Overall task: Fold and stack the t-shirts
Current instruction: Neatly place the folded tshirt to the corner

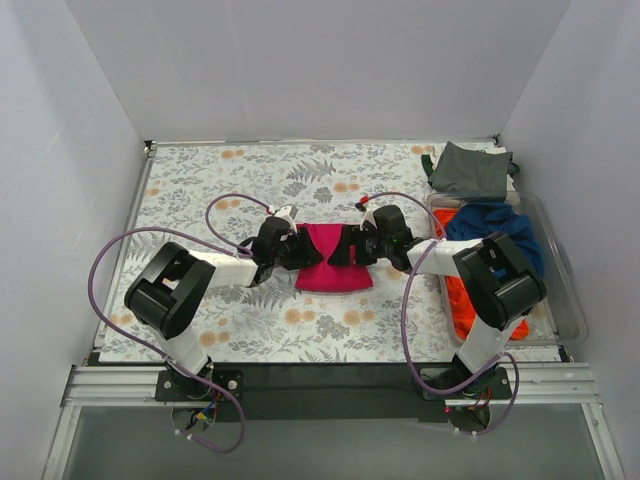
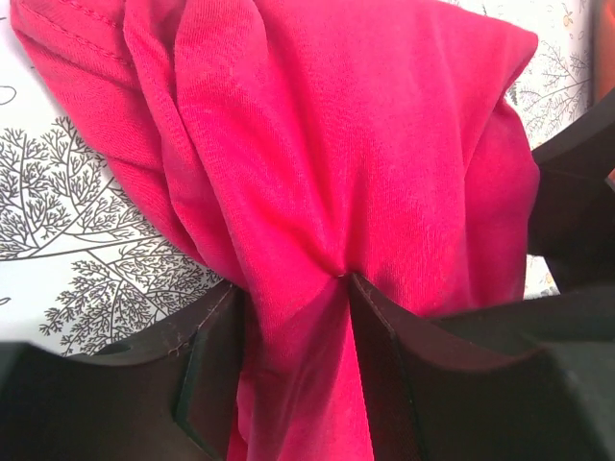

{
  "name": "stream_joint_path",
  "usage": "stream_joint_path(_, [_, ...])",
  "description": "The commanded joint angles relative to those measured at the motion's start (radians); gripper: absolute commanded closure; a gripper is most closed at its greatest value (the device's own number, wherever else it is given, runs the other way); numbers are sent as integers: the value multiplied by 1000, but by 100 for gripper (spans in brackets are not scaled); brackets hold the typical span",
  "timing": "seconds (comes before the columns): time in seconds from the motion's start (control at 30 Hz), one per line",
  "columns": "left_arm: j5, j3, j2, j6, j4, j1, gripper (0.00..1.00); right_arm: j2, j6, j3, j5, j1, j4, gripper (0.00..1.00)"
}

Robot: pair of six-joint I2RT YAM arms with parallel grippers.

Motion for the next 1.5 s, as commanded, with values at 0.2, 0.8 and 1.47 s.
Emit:
stream_joint_path(0.2, [4,9,7,12,-37,-17,60,93,7,13,36,13,-39,73])
stream_joint_path(0.8, [-171,9,-452,44,-266,-14,30,82,-341,460,191,-102,-380,99])
stream_joint_path(1.47, [-257,-112,-639,52,-390,-5,26,195,-574,978,351,-412,-676,99])
